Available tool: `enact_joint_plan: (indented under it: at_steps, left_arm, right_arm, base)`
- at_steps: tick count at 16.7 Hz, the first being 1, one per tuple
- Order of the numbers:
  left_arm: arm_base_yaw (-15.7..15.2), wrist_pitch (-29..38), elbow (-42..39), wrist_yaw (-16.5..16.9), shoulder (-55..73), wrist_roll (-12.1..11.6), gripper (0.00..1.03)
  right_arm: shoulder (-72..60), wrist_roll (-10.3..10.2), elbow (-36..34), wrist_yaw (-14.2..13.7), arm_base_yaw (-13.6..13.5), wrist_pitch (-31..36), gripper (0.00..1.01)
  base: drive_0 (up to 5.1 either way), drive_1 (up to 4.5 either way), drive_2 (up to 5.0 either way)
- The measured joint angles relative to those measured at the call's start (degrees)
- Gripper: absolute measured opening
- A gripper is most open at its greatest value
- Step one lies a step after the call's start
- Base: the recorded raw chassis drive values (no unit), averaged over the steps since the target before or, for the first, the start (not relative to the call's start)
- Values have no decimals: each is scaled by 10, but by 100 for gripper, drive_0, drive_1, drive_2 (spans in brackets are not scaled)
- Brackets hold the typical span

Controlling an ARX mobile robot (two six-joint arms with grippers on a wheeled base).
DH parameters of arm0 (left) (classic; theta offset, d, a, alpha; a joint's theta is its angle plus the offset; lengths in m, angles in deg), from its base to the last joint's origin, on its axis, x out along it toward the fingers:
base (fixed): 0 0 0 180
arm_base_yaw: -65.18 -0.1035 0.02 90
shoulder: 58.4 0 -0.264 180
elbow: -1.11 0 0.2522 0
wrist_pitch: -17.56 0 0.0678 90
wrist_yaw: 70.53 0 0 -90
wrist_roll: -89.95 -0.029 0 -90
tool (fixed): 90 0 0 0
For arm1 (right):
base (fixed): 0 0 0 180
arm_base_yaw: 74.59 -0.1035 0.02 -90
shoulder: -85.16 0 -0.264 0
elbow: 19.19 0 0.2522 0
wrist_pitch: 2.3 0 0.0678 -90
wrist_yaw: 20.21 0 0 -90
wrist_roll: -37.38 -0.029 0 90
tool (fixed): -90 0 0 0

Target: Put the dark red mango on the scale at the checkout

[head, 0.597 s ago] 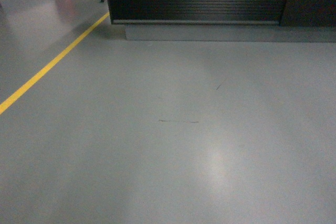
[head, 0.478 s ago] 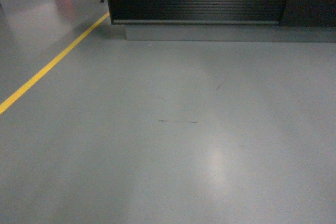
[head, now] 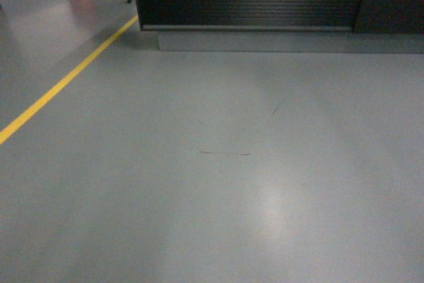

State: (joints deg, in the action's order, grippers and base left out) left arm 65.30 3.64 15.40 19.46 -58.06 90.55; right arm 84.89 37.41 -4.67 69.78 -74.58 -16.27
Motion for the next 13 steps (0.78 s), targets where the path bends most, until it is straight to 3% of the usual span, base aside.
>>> enact_joint_plan:
  at_steps: [13]
  left_arm:
    - [0, 0, 0, 0, 0, 0, 98]
  right_arm:
    - [0, 0, 0, 0, 0, 0, 98]
  base:
    - [0, 0, 0]
